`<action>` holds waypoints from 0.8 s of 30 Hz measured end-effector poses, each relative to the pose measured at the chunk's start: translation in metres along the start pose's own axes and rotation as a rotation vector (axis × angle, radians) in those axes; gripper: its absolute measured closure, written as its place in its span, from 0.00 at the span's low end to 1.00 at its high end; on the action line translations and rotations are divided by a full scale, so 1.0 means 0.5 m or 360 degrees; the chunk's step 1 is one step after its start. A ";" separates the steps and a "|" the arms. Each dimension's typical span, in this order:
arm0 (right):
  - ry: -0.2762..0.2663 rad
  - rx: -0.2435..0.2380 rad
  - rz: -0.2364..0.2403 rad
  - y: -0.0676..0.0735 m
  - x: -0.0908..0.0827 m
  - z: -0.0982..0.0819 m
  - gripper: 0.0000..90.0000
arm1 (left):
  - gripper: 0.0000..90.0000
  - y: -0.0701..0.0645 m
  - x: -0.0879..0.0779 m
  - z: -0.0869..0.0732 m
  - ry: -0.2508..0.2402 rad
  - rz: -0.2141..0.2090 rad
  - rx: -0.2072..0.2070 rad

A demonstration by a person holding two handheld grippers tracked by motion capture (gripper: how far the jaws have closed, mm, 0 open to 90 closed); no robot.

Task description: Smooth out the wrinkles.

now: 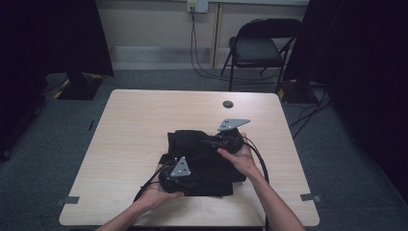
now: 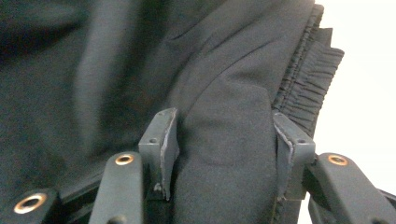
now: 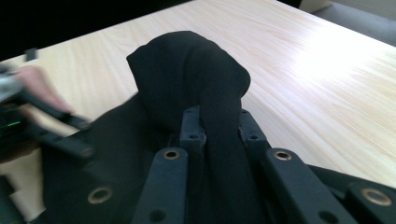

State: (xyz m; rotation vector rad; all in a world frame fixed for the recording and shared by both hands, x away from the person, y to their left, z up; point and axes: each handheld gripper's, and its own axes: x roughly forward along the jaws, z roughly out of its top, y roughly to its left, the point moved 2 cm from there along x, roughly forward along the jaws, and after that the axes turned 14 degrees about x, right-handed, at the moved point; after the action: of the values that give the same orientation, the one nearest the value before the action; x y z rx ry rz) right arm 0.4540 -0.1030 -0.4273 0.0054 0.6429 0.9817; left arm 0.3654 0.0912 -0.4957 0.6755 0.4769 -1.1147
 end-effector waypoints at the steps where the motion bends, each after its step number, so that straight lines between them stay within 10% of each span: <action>1: -0.0002 -0.0014 0.0007 0.007 -0.004 -0.002 0.85 | 0.54 0.000 0.000 0.000 -0.0001 0.0003 0.0002; 24: 0.0159 -0.0072 0.0100 0.074 -0.029 -0.094 0.85 | 0.56 -0.004 -0.021 -0.003 0.0014 0.0057 -0.0014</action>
State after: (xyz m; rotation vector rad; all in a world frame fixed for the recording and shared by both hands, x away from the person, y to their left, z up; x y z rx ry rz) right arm 0.3960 -0.1063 -0.4480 -0.0640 0.7152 1.0618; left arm 0.3596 0.0985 -0.4905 0.6790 0.4757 -1.0759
